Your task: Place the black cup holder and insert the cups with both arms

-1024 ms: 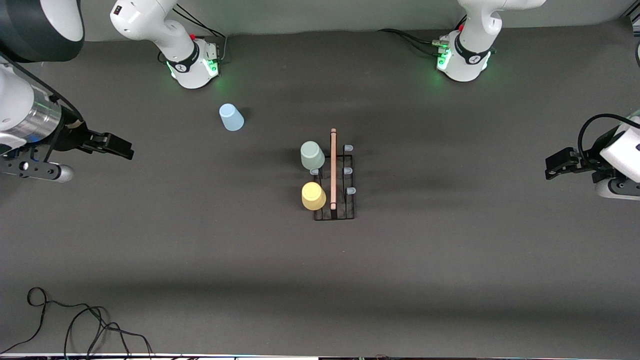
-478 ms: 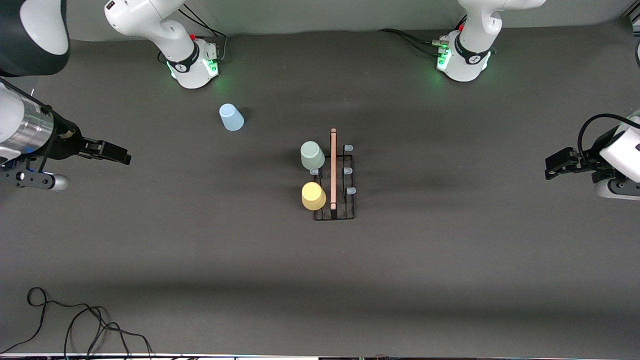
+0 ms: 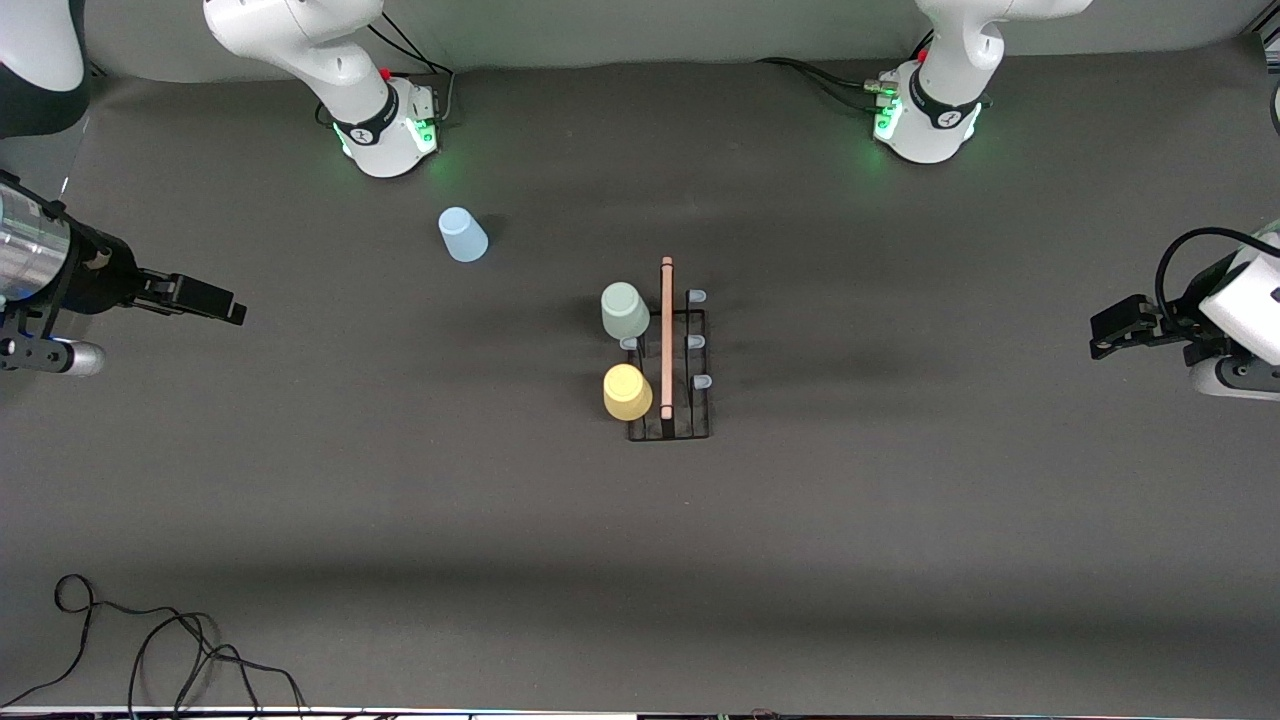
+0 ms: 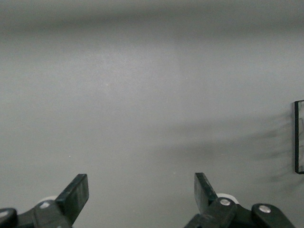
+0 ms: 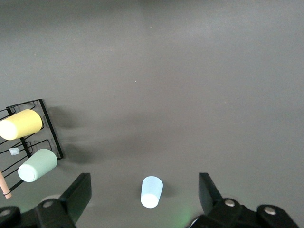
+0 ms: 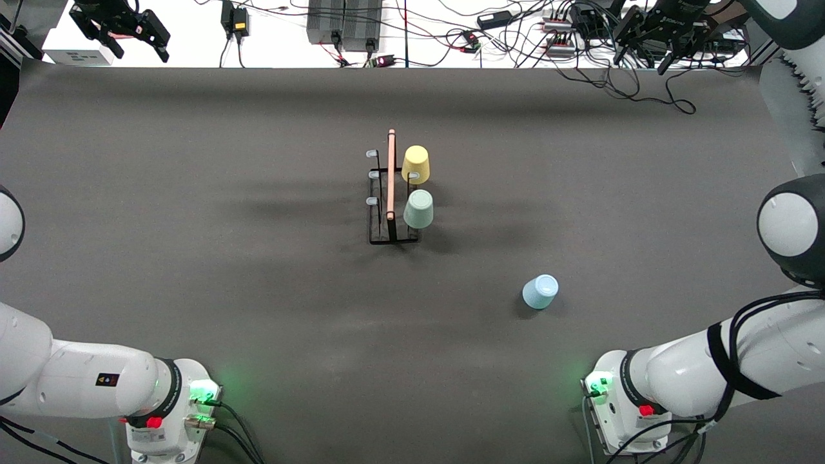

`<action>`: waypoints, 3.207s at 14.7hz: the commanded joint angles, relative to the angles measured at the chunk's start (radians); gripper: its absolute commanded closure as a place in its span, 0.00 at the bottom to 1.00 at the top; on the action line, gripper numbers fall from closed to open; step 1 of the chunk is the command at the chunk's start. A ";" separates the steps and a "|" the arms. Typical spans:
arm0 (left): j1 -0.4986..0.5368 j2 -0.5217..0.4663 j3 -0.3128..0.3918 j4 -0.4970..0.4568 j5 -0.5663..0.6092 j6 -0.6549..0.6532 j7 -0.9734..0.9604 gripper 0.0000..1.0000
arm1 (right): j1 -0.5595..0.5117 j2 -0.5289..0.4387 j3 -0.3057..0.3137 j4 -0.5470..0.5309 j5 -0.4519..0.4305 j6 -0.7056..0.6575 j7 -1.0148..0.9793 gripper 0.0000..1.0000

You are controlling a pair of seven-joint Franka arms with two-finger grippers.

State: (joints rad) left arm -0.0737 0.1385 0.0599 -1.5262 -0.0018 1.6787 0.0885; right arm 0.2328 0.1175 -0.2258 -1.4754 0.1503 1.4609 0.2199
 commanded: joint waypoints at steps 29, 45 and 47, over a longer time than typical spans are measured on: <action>-0.005 -0.069 -0.003 0.015 0.020 -0.071 0.026 0.01 | -0.185 -0.163 0.227 -0.218 -0.081 0.139 -0.019 0.00; 0.003 -0.060 0.000 0.009 0.020 -0.057 0.023 0.01 | -0.187 -0.162 0.227 -0.217 -0.101 0.148 -0.085 0.00; 0.002 -0.060 0.000 0.009 0.020 -0.059 0.023 0.01 | -0.185 -0.162 0.229 -0.218 -0.141 0.147 -0.085 0.00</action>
State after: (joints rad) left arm -0.0711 0.0811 0.0602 -1.5173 0.0056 1.6225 0.1009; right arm 0.0339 -0.0366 0.0116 -1.6862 0.0558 1.5950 0.1610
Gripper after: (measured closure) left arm 0.004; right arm 0.000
